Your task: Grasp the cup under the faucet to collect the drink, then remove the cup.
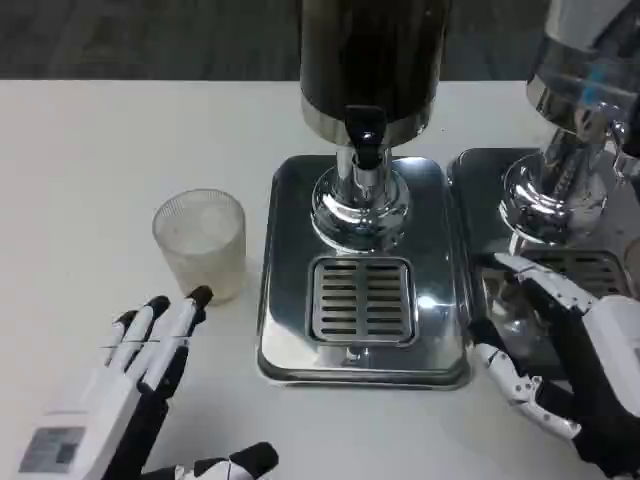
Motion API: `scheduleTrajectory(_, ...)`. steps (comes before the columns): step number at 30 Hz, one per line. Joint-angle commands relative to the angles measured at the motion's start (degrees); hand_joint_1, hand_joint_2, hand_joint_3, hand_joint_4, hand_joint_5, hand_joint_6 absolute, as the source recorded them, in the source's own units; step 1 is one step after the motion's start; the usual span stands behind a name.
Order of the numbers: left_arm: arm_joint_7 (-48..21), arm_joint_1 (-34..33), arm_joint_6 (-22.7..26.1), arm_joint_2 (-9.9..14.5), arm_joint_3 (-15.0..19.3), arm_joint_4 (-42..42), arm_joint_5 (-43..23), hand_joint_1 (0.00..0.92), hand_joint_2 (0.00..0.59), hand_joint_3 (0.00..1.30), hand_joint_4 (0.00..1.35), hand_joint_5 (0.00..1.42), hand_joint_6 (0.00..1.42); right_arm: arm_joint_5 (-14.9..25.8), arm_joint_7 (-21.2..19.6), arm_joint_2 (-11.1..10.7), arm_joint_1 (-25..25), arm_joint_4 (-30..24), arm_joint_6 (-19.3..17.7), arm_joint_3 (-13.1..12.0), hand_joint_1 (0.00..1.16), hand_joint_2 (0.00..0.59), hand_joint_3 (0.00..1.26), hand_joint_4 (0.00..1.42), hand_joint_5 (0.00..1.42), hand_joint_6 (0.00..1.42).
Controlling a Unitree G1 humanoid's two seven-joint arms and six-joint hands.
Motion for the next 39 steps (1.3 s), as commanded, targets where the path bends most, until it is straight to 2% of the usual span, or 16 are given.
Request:
scheduleTrajectory(1,-0.19,0.91,-0.10,1.28,-0.47,0.66,0.98,0.000,0.085,0.01,0.00,0.00,0.01,-1.73,-1.82,-1.62,0.45,-0.77,-1.45,0.22,0.28,0.429,0.28,0.24,0.29,0.36)
scheduleTrajectory(13,-0.44,0.83,0.10,1.14,-1.00,1.23,0.26,0.000,0.086,0.01,0.00,0.00,0.01,1.03,-1.16,-1.59,0.42,-0.27,-0.82,-0.35,0.28,0.429,0.28,0.24,0.29,0.36)
scheduleTrajectory(19,1.79,0.62,-2.07,0.16,-0.13,2.38,-2.91,0.000,0.073,0.02,0.00,0.00,0.01,1.85,-1.00,-1.24,0.55,-0.48,-0.46,-0.36,0.28,0.429,0.28,0.25,0.29,0.36)
scheduleTrajectory(26,3.15,-0.76,-4.21,-0.50,2.48,3.60,-7.05,0.000,0.065,0.03,0.01,0.07,0.07,2.35,-0.60,-0.30,0.41,-0.68,0.09,0.12,0.28,0.429,0.28,0.26,0.29,0.36)
scheduleTrajectory(32,2.65,-4.03,-6.46,-0.71,5.06,7.55,-12.54,0.000,0.060,0.07,0.06,0.13,0.10,1.69,-1.22,1.76,1.21,-1.89,1.21,0.92,0.28,0.429,0.28,0.27,0.29,0.36)
scheduleTrajectory(39,1.46,-8.84,-5.99,-0.55,7.18,11.51,-16.24,0.000,0.053,0.06,0.05,0.15,0.10,1.18,-1.61,2.85,1.99,-2.60,1.66,1.32,0.28,0.429,0.28,0.28,0.29,0.38)
